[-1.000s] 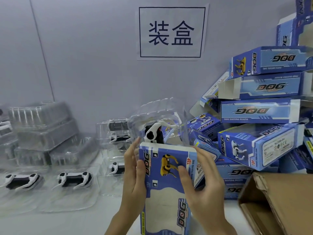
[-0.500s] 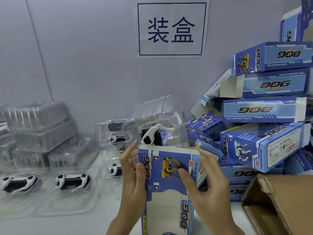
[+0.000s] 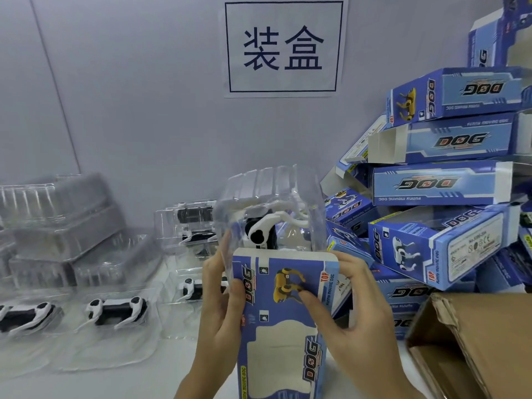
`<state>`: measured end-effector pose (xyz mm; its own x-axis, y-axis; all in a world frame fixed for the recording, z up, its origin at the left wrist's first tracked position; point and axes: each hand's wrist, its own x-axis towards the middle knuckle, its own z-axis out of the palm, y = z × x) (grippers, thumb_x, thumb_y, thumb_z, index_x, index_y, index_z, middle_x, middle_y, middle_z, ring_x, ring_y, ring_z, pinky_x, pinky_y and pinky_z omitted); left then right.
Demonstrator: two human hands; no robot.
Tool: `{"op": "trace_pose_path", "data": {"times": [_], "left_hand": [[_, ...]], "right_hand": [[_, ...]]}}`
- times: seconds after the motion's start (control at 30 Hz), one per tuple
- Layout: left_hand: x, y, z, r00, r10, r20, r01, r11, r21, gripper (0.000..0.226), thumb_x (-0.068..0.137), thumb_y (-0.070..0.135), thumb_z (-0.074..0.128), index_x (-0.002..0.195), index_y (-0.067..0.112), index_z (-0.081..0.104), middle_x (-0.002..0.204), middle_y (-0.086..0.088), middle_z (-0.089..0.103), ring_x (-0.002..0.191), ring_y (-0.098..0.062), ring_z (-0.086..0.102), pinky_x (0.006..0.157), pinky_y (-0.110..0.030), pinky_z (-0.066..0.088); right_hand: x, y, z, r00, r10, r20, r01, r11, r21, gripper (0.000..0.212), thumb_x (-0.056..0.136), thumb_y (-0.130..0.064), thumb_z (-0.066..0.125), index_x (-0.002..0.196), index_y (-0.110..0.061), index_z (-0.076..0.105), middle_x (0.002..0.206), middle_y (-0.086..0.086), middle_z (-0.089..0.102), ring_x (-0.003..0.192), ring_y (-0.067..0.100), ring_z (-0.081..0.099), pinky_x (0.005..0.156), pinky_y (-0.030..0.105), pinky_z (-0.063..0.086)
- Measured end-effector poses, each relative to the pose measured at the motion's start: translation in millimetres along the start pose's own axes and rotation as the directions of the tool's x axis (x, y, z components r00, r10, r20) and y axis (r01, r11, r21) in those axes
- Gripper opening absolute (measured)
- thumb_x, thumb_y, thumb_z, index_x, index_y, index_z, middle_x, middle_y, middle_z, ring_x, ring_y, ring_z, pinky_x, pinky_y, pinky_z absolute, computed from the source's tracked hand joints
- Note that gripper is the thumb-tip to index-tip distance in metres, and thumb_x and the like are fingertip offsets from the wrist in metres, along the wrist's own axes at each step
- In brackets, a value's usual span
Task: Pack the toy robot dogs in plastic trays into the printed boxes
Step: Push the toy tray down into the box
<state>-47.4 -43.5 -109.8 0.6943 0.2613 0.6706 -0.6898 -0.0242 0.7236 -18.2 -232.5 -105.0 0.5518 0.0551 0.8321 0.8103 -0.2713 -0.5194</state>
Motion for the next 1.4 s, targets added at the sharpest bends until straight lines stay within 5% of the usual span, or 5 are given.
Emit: {"op": "trace_pose_path", "data": {"times": [0.13, 0.5, 0.83, 1.0, 1.4], "left_hand": [[-0.3, 1.7, -2.9, 0.997, 0.045, 0.055, -0.045, 0.999, -0.007, 0.048, 0.112, 0.029, 0.041, 0.156, 0.049, 0.039, 0.155, 0.012, 0.054, 0.124, -0.014, 0.068, 0.085, -0.027, 0.062], [9.7, 19.2, -12.1, 0.984, -0.081, 0.157, 0.059, 0.989, 0.136, 0.079, 0.090, 0.047, 0.068, 0.153, 0.067, 0.025, 0.157, 0.002, 0.048, 0.131, -0.034, 0.062, 0.086, -0.051, 0.064], [16.2, 27.2, -13.3, 0.973, -0.182, 0.141, 0.155, 0.971, 0.182, 0.082, 0.077, 0.055, 0.083, 0.142, 0.072, 0.035, 0.144, 0.014, 0.061, 0.113, -0.022, 0.075, 0.077, -0.039, 0.066], [15.3, 21.4, -18.9, 0.886, -0.437, 0.158, 0.419, 0.898, 0.131, 0.104, 0.050, 0.081, 0.088, 0.130, 0.019, 0.060, 0.113, -0.003, 0.080, 0.096, -0.024, 0.079, 0.072, -0.027, 0.063], [15.6, 11.4, -21.8, 0.878, -0.472, 0.072, 0.470, 0.881, 0.053, 0.110, 0.044, 0.076, 0.094, 0.131, 0.020, 0.056, 0.112, -0.008, 0.079, 0.095, -0.030, 0.079, 0.070, -0.030, 0.063]], "right_hand": [[-0.4, -0.9, 1.0, 0.998, 0.057, 0.035, -0.058, 0.998, 0.033, 0.040, 0.095, -0.057, 0.064, 0.129, -0.036, 0.060, 0.133, -0.013, 0.056, 0.120, 0.016, 0.063, 0.093, 0.026, 0.053], [-4.2, -2.6, -4.1, 0.986, 0.145, 0.079, -0.151, 0.986, 0.068, 0.062, 0.086, -0.075, 0.062, 0.142, -0.058, 0.044, 0.128, -0.023, 0.066, 0.120, 0.003, 0.065, 0.095, 0.019, 0.052], [-0.3, 0.6, -6.9, 0.977, 0.172, 0.129, -0.189, 0.973, 0.133, 0.058, 0.085, -0.075, 0.064, 0.137, -0.057, 0.050, 0.126, -0.015, 0.067, 0.116, 0.010, 0.067, 0.091, 0.021, 0.054], [4.0, 2.9, -7.0, 0.975, 0.028, 0.220, -0.022, 0.999, -0.027, 0.019, 0.103, -0.058, 0.051, 0.123, -0.056, 0.050, 0.120, -0.026, 0.055, 0.117, 0.004, 0.057, 0.091, 0.011, 0.043], [4.1, 7.7, -17.4, 0.946, 0.068, 0.316, 0.025, 0.960, -0.280, 0.036, 0.102, -0.070, 0.037, 0.127, -0.047, 0.048, 0.121, -0.036, 0.046, 0.115, -0.003, 0.051, 0.088, 0.010, 0.042]]}}
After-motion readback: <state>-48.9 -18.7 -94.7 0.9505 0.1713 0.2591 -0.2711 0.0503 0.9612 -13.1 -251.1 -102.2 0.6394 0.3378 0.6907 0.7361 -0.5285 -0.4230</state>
